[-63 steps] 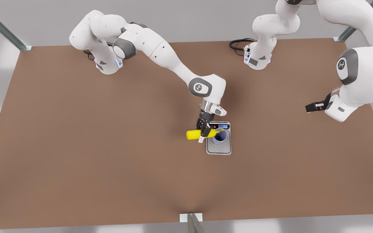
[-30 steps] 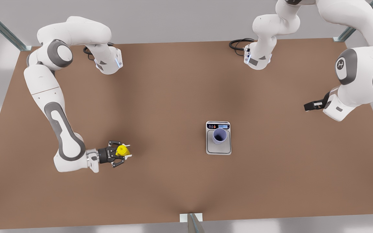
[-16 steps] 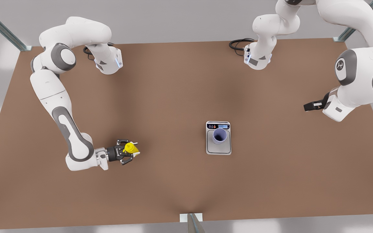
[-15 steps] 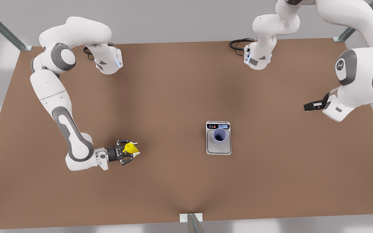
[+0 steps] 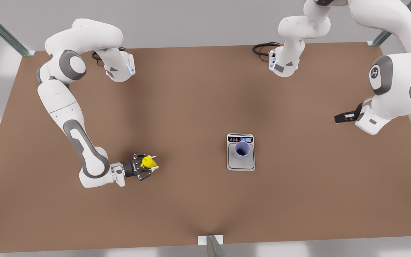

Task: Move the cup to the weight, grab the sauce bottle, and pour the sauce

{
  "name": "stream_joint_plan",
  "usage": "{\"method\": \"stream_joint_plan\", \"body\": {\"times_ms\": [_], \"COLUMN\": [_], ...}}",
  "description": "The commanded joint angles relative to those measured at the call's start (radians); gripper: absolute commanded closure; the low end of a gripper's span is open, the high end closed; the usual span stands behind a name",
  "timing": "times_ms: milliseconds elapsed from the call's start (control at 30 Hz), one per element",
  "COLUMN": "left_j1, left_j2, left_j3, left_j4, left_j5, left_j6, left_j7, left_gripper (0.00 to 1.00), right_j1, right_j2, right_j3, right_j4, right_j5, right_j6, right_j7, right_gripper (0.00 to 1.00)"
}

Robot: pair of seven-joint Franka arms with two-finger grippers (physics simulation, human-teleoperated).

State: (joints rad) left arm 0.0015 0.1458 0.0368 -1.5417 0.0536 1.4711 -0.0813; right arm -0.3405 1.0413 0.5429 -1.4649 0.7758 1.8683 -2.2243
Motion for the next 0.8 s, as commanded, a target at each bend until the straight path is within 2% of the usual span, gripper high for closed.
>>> {"method": "stream_joint_plan", "body": {"times_ms": [0,133,200,233,767], "left_j1": [0.000,0.000,0.000,0.000,-0.002], "left_j2": [0.000,0.000,0.000,0.000,0.000], "left_j3": [0.000,0.000,0.000,0.000,0.000], "left_j4": [0.000,0.000,0.000,0.000,0.002], "left_j5": [0.000,0.000,0.000,0.000,0.000], "left_j6": [0.000,0.000,0.000,0.000,0.000], "left_j7": [0.000,0.000,0.000,0.000,0.000], "left_gripper": [0.00,0.00,0.00,0.00,0.00], "right_j1": [0.000,0.002,0.002,0.002,-0.002], "right_j2": [0.000,0.008,0.010,0.010,0.008], "right_j3": [0.000,0.000,0.000,0.000,-0.008], "right_j4": [0.000,0.003,0.003,0.003,0.005], "right_j5": [0.000,0.002,0.002,0.002,-0.003], "right_j6": [0.000,0.000,-0.001,-0.001,-0.015], "right_j7": [0.000,0.005,0.017,0.017,0.031], "right_gripper": [0.41,0.39,0.08,0.00,0.00]}}
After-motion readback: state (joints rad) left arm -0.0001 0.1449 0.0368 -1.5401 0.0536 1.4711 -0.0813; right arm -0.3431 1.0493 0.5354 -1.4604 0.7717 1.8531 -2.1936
